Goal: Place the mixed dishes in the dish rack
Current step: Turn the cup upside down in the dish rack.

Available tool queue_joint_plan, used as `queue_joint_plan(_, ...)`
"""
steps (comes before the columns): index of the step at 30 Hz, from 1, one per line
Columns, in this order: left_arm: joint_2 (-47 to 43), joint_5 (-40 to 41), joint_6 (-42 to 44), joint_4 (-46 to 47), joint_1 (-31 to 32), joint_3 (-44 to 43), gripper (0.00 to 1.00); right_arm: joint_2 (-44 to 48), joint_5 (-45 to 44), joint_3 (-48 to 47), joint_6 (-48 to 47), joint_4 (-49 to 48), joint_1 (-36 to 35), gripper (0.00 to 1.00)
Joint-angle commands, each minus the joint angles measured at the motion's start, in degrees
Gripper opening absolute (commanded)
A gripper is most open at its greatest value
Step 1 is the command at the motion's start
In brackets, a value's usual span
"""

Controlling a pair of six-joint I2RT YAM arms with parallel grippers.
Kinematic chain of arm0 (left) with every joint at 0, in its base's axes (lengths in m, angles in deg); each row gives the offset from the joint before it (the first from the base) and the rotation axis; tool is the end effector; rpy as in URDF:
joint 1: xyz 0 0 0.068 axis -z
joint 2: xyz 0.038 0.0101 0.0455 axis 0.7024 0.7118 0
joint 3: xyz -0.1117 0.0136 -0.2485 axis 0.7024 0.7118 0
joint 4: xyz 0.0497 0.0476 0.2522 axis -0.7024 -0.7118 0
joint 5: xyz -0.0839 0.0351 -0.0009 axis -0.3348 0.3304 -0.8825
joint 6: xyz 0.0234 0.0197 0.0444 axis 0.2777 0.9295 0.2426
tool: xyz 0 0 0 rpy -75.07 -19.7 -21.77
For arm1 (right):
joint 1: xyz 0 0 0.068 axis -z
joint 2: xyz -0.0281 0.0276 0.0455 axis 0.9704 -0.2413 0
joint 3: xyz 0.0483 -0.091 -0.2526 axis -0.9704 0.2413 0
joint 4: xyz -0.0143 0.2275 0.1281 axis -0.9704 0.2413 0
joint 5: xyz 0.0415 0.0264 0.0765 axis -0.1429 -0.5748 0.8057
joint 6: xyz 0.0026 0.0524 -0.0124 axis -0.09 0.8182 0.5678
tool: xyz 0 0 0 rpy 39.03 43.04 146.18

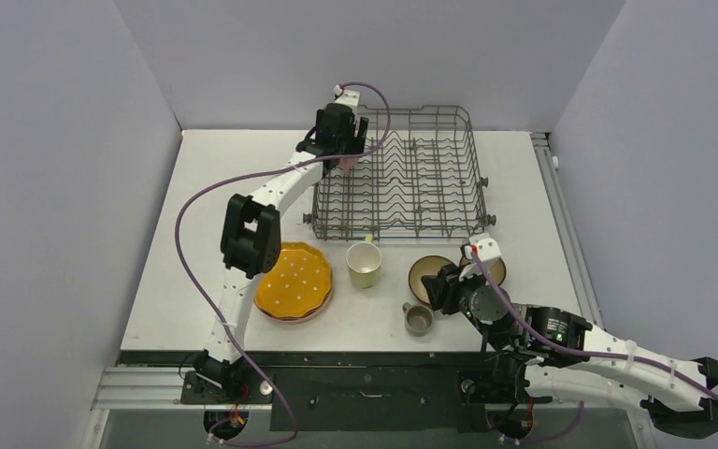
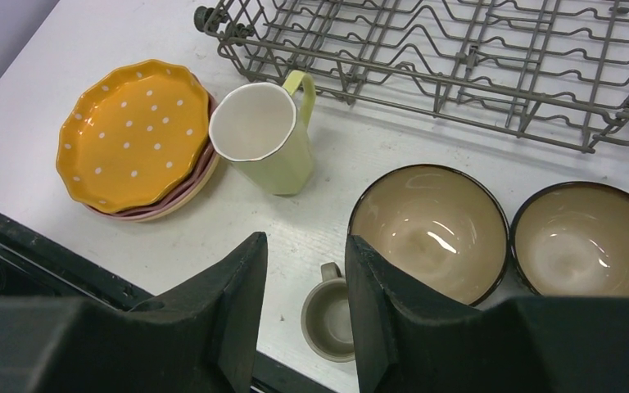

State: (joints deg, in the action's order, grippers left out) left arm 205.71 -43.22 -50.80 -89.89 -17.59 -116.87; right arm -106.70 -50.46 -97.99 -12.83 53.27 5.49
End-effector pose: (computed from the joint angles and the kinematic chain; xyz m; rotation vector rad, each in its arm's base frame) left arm 0.5004 -0.2446 0.2531 0.2048 2.0100 -0.0819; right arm 0.0613 0.1137 0.3084 -0.2737 1.9670 0.5956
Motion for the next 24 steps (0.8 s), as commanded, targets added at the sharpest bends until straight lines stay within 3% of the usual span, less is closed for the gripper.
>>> queue_joint_plan(1,0.0,1.1,1.0,4.0,-0.7,-6.4,0.0,-2.2,1.2,0.9,0.8,-4.4,0.3,0.36)
queue_joint_plan(24,4.4,2.4,-0.2,4.6,-1.6,-8.5,0.0,-6.0,4.9,2.6,0.8,-7.9,3.3,0.36)
